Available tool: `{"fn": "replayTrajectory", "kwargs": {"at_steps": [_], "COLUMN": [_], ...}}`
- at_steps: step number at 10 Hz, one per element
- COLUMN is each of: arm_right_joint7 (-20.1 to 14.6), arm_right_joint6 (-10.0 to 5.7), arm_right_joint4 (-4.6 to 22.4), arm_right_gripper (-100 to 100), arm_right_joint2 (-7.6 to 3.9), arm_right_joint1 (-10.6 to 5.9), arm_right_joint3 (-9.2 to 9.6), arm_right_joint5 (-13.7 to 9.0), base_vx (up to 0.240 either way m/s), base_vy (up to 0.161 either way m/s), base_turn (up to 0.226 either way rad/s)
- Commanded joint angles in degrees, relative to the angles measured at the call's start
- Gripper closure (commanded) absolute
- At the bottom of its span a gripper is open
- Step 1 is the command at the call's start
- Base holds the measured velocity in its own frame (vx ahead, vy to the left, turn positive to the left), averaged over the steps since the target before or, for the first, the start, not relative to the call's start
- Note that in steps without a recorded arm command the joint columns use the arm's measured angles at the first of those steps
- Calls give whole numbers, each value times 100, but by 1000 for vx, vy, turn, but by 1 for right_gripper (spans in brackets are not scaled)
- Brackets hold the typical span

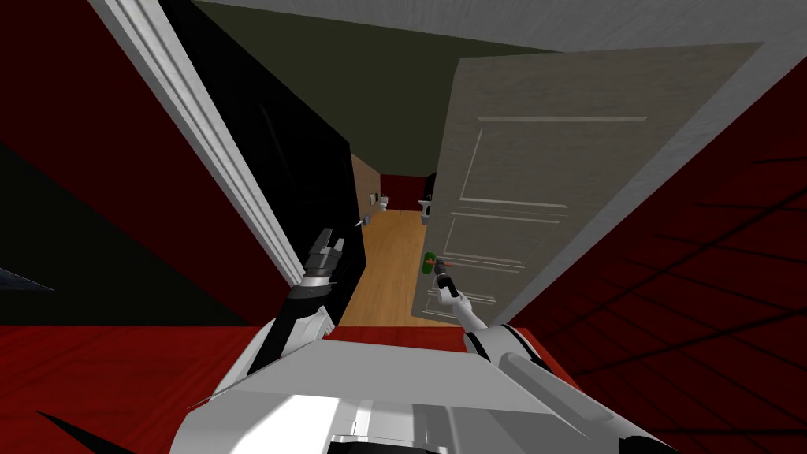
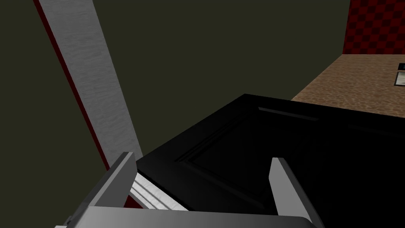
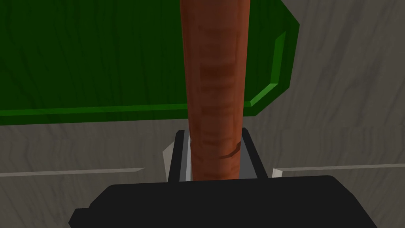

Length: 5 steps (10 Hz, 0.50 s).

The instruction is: Push the door open

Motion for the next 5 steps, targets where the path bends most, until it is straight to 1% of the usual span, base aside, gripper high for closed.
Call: {"fn": "replayTrajectory", "kwargs": {"at_steps": [1,2,4,5], "arm_right_joint7": [61,61,72,106], "arm_right_joint6": [-10,-10,-13,-23], "arm_right_joint4": [-21,-21,-11,21], "arm_right_gripper": [100,100,100,100], "arm_right_joint2": [-89,-89,-105,-152], "arm_right_joint1": [20,20,24,37], "arm_right_joint3": [-136,-136,-168,-265], "arm_right_joint5": [-44,-44,-56,-90], "base_vx": [214,130,36,120], "base_vy": [124,73,1,71], "base_turn": [-77,-46,7,-66]}}
